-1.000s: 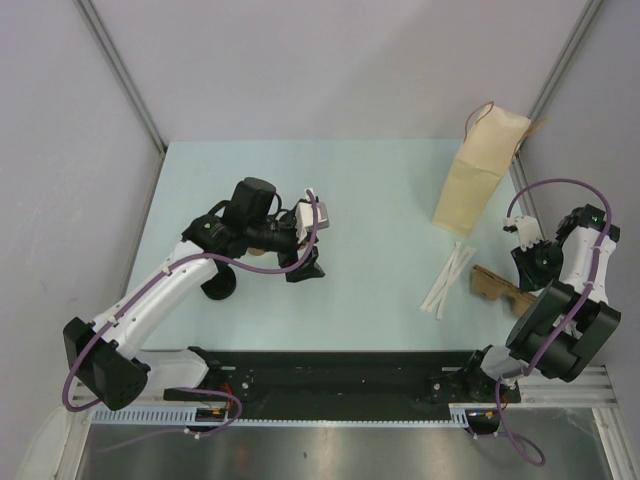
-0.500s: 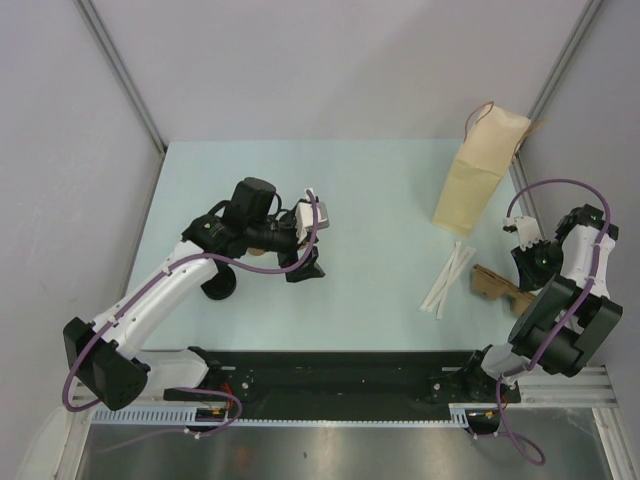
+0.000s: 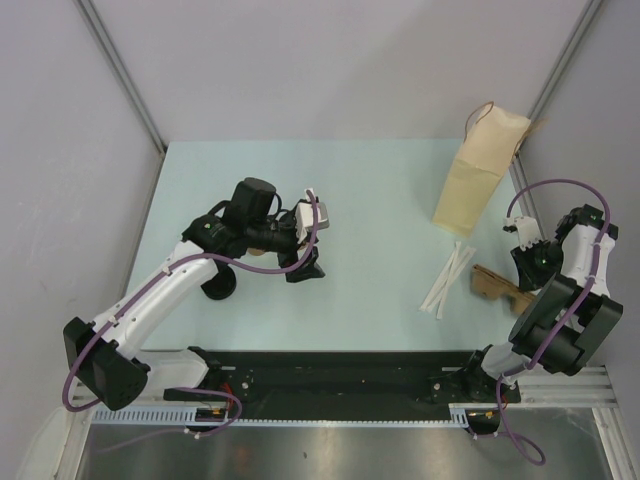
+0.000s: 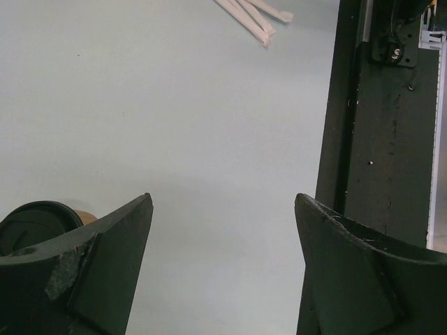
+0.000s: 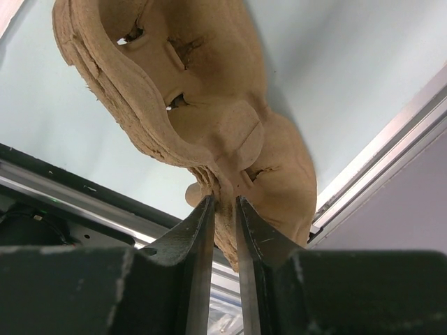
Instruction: Pack the takeout coffee
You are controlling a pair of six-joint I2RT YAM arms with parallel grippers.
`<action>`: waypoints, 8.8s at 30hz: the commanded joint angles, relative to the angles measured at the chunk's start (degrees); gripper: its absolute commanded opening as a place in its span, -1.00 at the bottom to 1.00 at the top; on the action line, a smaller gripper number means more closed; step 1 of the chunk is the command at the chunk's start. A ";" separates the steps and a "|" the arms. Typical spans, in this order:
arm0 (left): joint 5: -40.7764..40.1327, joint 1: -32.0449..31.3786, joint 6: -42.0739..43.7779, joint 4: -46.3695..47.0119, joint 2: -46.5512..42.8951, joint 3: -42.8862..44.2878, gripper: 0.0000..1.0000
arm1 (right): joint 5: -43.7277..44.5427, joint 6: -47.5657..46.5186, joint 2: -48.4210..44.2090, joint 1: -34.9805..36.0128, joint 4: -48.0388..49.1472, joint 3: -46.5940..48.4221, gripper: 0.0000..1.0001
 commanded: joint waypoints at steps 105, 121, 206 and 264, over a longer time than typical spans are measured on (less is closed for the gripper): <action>-6.70 -11.87 0.82 20.16 -2.11 -6.81 0.78 | 3.07 2.54 -16.75 6.33 16.78 -12.41 -1.00; -2.34 -25.16 21.41 73.60 36.62 0.12 0.99 | -2.99 -3.61 -18.51 2.03 12.30 -10.83 -1.00; -0.85 -28.68 14.80 74.93 66.55 33.71 0.39 | -2.73 -9.76 -10.69 -0.17 10.28 -4.94 -1.00; 0.39 -29.03 21.66 60.44 70.41 41.00 0.18 | -5.54 -10.02 -12.71 1.41 8.26 -2.65 -1.00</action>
